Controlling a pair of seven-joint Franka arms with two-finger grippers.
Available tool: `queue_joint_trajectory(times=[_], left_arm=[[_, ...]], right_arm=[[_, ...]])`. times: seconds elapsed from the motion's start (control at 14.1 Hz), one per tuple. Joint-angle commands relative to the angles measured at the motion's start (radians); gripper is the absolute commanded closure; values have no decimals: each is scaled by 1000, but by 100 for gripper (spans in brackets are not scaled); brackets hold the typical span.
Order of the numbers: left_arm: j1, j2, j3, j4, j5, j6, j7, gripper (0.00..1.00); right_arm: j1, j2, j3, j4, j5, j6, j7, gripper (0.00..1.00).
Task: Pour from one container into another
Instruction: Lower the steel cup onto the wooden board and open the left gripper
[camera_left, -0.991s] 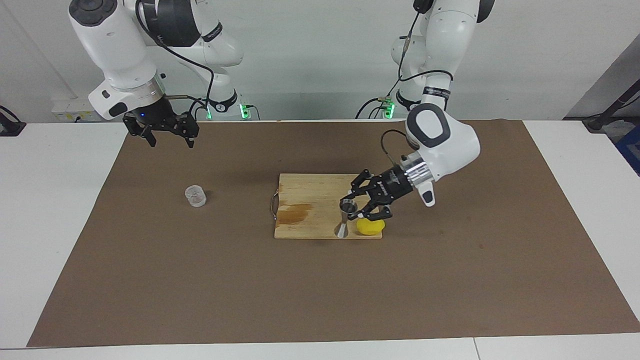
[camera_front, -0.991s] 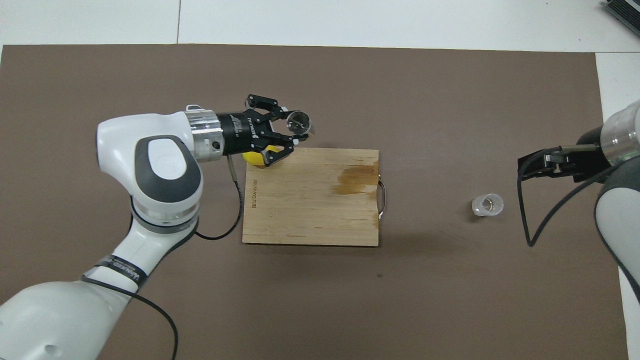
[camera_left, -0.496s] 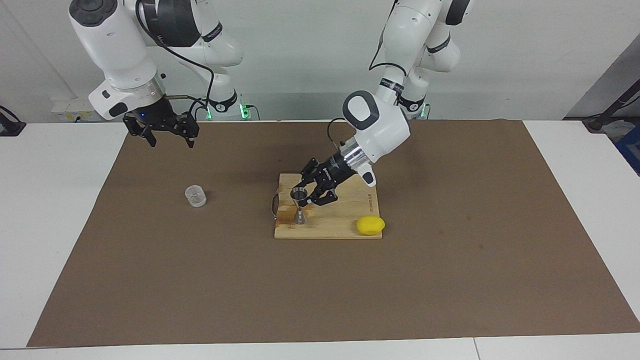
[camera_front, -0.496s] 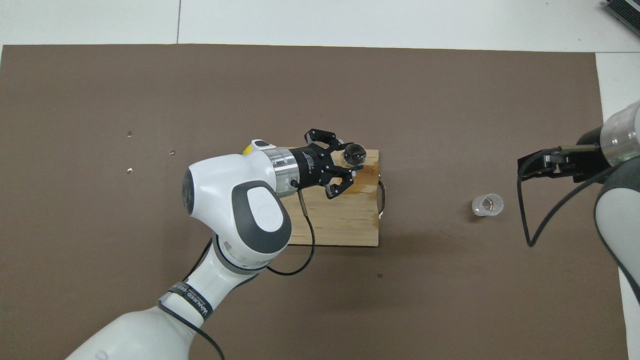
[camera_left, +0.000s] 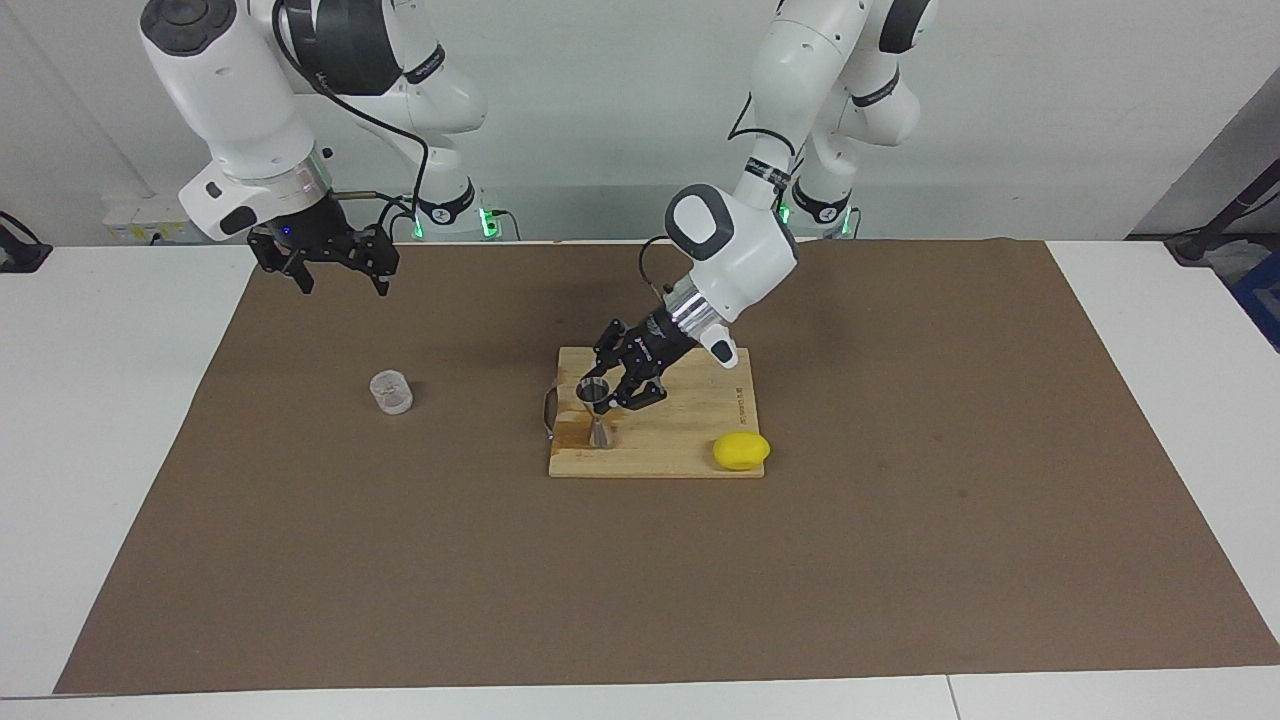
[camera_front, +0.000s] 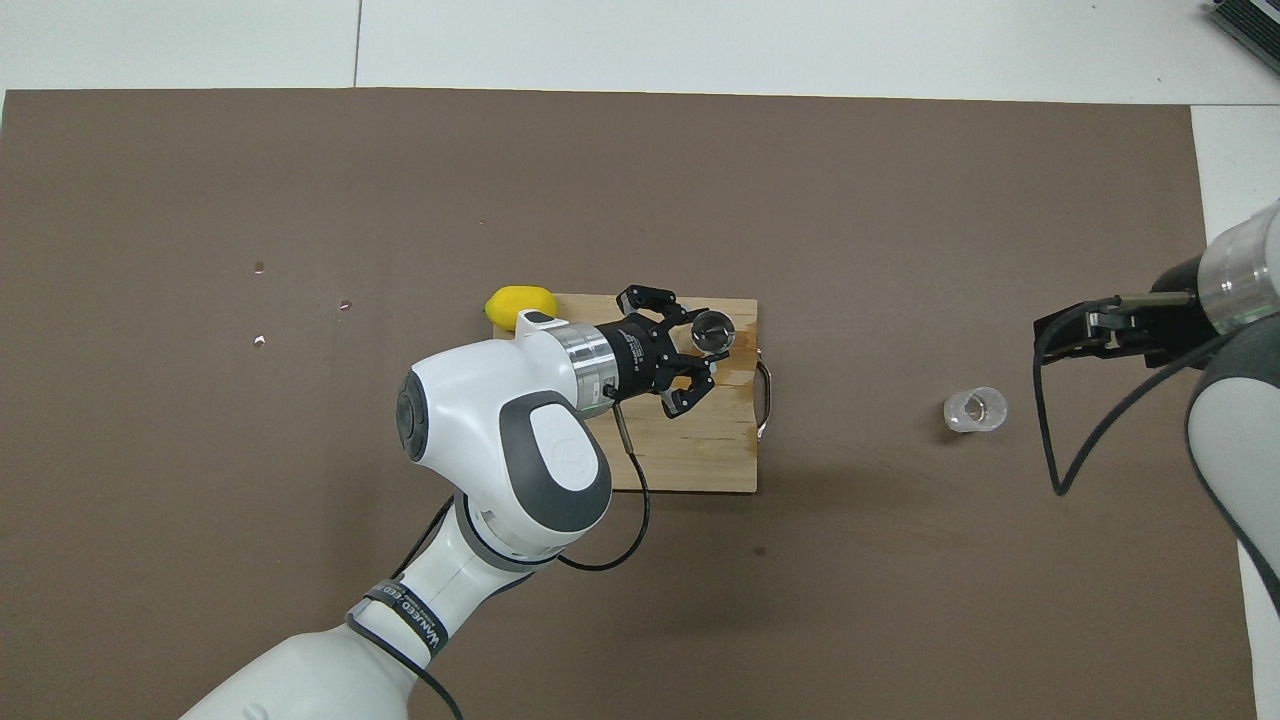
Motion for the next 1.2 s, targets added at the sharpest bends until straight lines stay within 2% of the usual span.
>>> queue_joint_trajectory(times=[0.0,0.99,1.06,1.13], left_arm=[[-26,-20,8,-27,-13,19,-11,100],[-58,-15,8,-53,-22,66,-11,100],[-58,-15,8,-53,-19,66,-11,58],[-60,-15,10,-53,-16,68,-11,21]], right_arm=[[-4,-29,0,-32,16,7,-26,1],[-4,-29,0,-32,16,7,-26,1],[-4,-29,0,-32,17,9,-24,1],[-4,-29,0,-32,16,9,-24,1]])
